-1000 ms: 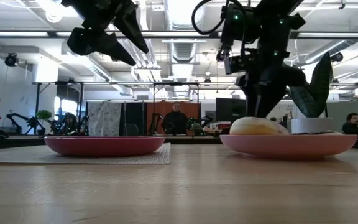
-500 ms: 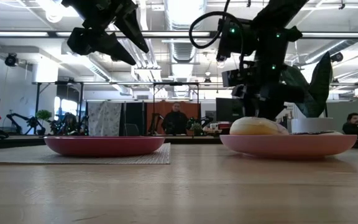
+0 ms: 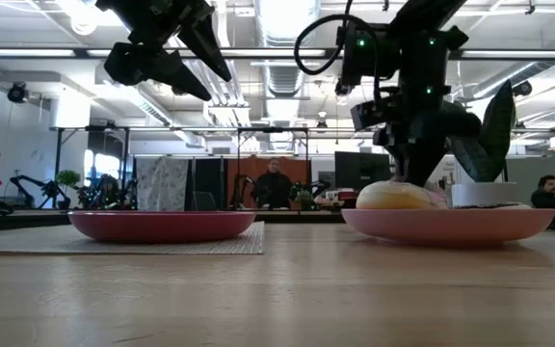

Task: Pick & Place donuts
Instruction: Adjust the large pink donut, then put the small white donut on the dark pink plate

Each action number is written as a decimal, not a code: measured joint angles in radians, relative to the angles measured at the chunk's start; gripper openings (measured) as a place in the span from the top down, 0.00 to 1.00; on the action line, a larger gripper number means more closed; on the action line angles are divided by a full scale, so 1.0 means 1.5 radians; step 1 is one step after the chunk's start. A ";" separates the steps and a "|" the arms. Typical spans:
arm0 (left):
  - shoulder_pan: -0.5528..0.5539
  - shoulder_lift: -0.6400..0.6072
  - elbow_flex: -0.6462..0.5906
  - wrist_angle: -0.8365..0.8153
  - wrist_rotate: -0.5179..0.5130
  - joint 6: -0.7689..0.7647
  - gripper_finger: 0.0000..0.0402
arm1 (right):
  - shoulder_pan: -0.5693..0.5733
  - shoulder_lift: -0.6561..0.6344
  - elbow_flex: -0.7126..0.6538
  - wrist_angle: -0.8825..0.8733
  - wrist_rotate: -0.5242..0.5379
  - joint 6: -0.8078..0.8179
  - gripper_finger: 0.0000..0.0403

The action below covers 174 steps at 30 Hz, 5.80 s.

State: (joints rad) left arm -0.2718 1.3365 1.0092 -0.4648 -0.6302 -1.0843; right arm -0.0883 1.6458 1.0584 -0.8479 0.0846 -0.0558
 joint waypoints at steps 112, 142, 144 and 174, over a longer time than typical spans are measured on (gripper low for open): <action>0.392 0.026 0.009 0.037 0.715 0.460 1.00 | 0.021 -0.194 0.017 0.182 -0.019 0.232 0.44; 0.322 -0.075 -0.196 0.577 0.901 0.164 1.00 | 0.066 0.000 0.239 0.356 -0.158 0.000 0.44; 0.322 -0.075 -0.196 0.576 0.901 0.163 1.00 | 0.067 0.016 0.256 0.338 -0.167 -0.005 0.44; 0.303 -0.076 -0.196 0.503 0.777 0.108 0.93 | 0.066 0.060 0.311 0.241 -0.191 0.018 0.97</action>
State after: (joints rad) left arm 0.1820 1.2232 0.7159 0.2895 0.5346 -0.9229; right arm 0.0101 1.7355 1.5245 -0.4860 -0.2021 -0.0284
